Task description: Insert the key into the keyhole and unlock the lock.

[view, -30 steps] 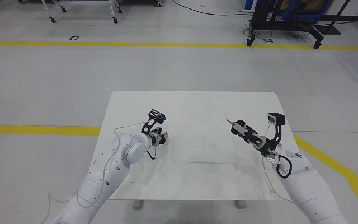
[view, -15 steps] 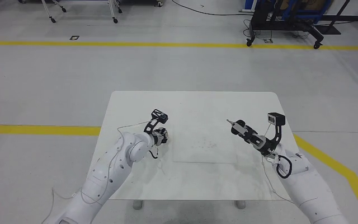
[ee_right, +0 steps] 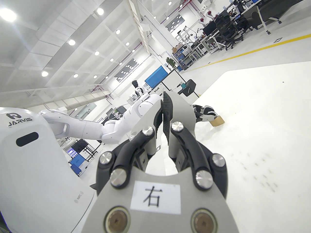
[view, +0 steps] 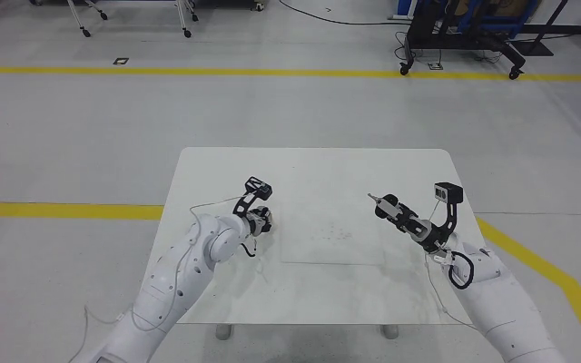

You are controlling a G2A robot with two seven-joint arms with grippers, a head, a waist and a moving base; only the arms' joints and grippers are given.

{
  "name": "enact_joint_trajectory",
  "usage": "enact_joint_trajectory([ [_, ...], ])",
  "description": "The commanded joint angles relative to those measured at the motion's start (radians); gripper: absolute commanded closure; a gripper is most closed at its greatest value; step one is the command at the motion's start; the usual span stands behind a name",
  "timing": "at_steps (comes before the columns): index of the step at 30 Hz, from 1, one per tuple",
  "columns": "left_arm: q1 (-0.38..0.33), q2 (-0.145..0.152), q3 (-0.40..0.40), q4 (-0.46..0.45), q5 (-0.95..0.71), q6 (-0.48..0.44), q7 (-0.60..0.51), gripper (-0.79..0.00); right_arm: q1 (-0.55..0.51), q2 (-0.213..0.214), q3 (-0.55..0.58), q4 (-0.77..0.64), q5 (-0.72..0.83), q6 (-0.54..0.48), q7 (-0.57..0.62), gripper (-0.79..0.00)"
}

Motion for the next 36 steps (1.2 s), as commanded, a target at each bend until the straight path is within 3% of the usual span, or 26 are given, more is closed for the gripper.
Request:
enact_joint_trajectory([
  [1, 0.003, 0.0, -0.004, -0.002, 0.001, -0.001, 0.0, -0.188, 0.0, 0.0, 0.0, 0.0, 0.0, 0.0, 0.0, 0.0],
  [7, 0.012, 0.001, -0.016, -0.01, 0.003, -0.006, -0.001, -0.163, 0.0, 0.0, 0.0, 0.0, 0.0, 0.0, 0.0, 0.0],
  [11, 0.016, 0.001, -0.021, -0.014, 0.007, -0.009, 0.002, -0.092, 0.0, 0.0, 0.0, 0.0, 0.0, 0.0, 0.0, 0.0],
  [13, 0.017, 0.001, -0.023, -0.016, 0.01, -0.009, 0.0, 0.0, 0.0, 0.0, 0.0, 0.0, 0.0, 0.0, 0.0, 0.0],
  [25, 0.026, 0.0, -0.05, -0.031, -0.02, -0.021, 0.011, 0.0, 0.0, 0.0, 0.0, 0.0, 0.0, 0.0, 0.0, 0.0],
  [31, 0.049, 0.008, -0.148, -0.077, -0.197, -0.064, 0.053, 0.0, 0.0, 0.0, 0.0, 0.0, 0.0, 0.0, 0.0, 0.0],
  [36, 0.107, 0.029, -0.245, -0.175, -0.281, -0.11, 0.039, 0.0, 0.0, 0.0, 0.0, 0.0, 0.0, 0.0, 0.0, 0.0],
])
